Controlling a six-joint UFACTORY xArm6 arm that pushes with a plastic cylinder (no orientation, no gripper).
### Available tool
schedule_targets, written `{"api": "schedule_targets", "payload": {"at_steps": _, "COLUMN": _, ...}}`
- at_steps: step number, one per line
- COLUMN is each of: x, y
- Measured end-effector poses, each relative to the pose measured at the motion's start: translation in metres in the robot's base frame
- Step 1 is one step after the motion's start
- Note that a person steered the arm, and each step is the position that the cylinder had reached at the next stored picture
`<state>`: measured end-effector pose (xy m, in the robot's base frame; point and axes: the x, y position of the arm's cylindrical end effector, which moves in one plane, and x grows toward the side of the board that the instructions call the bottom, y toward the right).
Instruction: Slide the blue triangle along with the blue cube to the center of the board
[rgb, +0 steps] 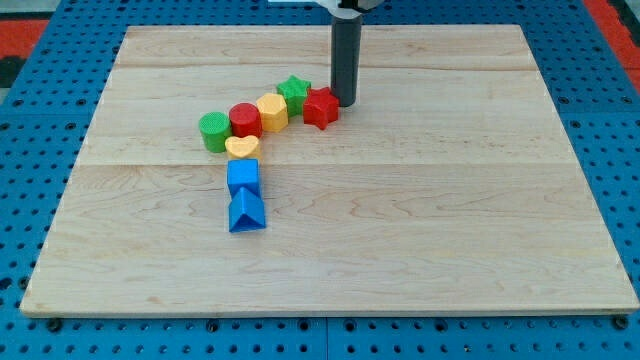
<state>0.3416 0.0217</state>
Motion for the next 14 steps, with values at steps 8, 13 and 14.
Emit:
{"api": "schedule_targets", "payload": {"at_steps": 8, "x": 0.139, "y": -0.139}}
{"api": "schedule_targets", "payload": {"at_steps": 13, "x": 0.158, "y": -0.103}}
{"api": "schedule_targets", "payload": {"at_steps": 14, "x": 0.145, "y": -0.103}}
